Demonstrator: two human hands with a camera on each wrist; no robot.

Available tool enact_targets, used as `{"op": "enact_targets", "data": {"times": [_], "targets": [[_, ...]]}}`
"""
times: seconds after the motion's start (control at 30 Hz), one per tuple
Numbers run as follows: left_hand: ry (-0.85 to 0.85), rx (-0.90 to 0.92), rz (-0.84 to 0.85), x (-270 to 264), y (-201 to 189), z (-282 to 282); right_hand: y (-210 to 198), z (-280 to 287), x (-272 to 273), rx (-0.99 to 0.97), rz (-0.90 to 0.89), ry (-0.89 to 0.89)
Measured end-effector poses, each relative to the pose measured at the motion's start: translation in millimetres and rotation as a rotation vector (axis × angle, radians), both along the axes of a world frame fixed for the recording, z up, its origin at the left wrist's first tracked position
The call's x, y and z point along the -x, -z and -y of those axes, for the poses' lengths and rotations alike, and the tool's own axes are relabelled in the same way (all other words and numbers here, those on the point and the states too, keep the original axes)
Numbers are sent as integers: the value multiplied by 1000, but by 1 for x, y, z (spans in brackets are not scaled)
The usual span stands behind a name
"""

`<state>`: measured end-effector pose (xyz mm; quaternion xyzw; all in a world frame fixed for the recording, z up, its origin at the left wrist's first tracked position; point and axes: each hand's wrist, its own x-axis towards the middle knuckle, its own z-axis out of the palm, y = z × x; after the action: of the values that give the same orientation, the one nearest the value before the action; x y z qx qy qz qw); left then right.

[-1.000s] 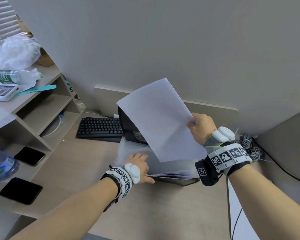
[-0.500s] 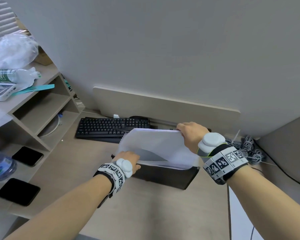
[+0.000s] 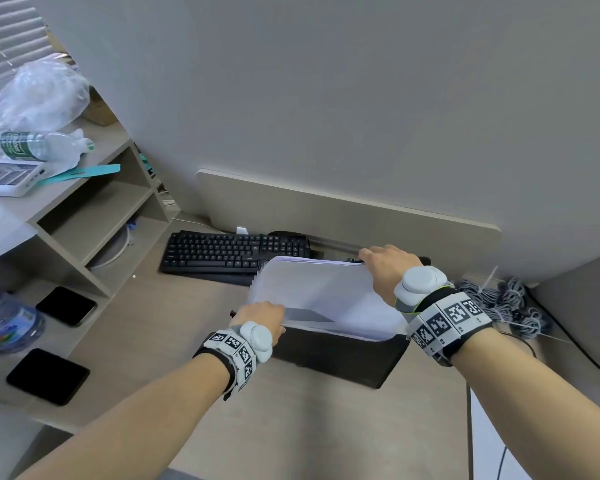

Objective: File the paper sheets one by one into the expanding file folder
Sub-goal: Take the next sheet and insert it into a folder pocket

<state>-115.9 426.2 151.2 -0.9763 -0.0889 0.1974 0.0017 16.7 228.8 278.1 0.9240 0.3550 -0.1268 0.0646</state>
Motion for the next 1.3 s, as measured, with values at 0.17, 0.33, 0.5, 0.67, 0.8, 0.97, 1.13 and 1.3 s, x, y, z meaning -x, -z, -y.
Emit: {"op": "enact_targets", "data": {"times": [0.17,0.33,0.5,0.67,0.8,0.97,1.13,1.3], "targets": [[10,37,44,0,-1,0,6,-6,2,9,-7,-49],[18,58,-46,-1,2,-2,25,-9,5,-39,-43,-83],[50,-17,-81,3,-1,-5,22,-11,6,-112,-39,-66],[88,-67,-84,10,-1,-4,15,-12,-2,-199,-1,-24],[77,-38,-89,12,-3,-2,8,-14,-7,-228,38,-7],[40,25,-127,17,-6,-5,3,-15,1,-196,55,75],[30,71,-174,29,11,-11,26,-19,19,-104,1,107],[83,37,-239,39,46,-15,90,-14,36,-70,-204,162]]}}
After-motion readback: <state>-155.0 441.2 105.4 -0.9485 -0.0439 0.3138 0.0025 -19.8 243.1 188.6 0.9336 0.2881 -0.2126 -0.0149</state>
